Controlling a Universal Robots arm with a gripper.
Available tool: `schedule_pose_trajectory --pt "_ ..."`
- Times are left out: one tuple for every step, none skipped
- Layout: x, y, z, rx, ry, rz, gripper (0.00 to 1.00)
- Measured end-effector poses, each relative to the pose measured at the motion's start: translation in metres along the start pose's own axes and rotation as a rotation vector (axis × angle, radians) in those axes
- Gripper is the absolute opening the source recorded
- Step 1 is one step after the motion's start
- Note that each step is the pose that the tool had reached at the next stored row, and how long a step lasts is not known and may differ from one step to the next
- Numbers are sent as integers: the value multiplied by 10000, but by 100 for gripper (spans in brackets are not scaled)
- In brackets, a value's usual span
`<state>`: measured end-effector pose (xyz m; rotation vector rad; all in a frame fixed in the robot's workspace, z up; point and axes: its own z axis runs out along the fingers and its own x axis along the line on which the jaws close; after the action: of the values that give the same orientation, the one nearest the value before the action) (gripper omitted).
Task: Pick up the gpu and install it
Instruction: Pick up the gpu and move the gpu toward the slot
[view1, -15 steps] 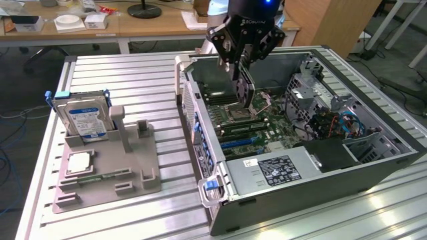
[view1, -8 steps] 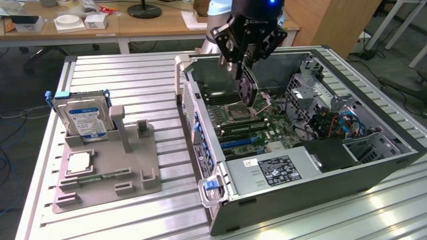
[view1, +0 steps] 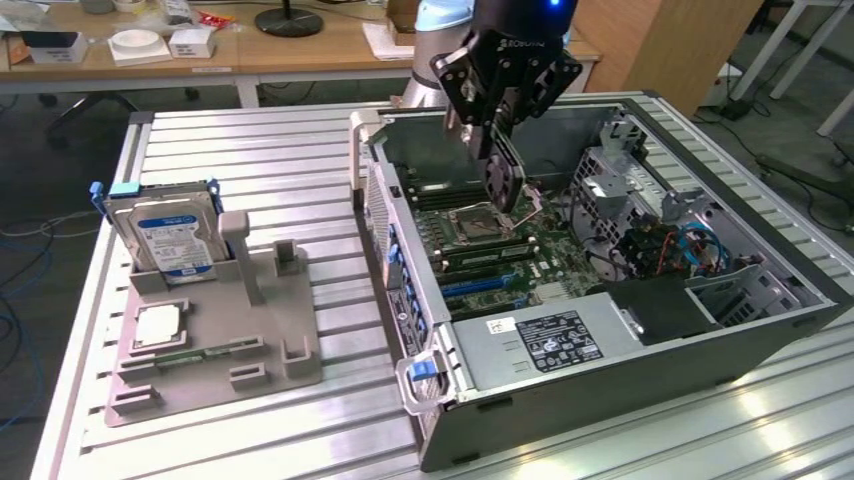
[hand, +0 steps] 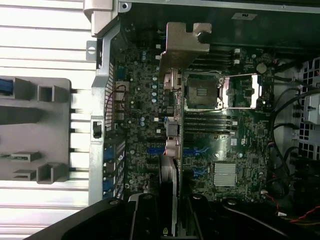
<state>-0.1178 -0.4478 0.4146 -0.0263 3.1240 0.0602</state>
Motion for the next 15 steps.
schedule_pose_trajectory --pt "-12 0 0 0 0 0 27" --pt "-23 0 1 0 0 1 27" --pt "-35 0 1 0 0 1 27" --pt "-48 -1 1 0 0 0 27" --pt "-61 -1 1 0 0 0 27" --pt "-74 -1 1 0 0 1 27" --pt "-86 -1 2 0 0 1 27" --pt "-99 -2 2 0 0 1 27" --pt "-112 -2 2 0 0 1 27" --pt "-125 -2 2 0 0 0 27" --pt "-137 -2 2 0 0 0 27" --pt "-150 -3 2 1 0 0 27" --pt "-162 -3 3 0 0 0 27" --pt "-176 -3 3 0 0 0 27" --pt "-188 -3 3 0 0 0 27"
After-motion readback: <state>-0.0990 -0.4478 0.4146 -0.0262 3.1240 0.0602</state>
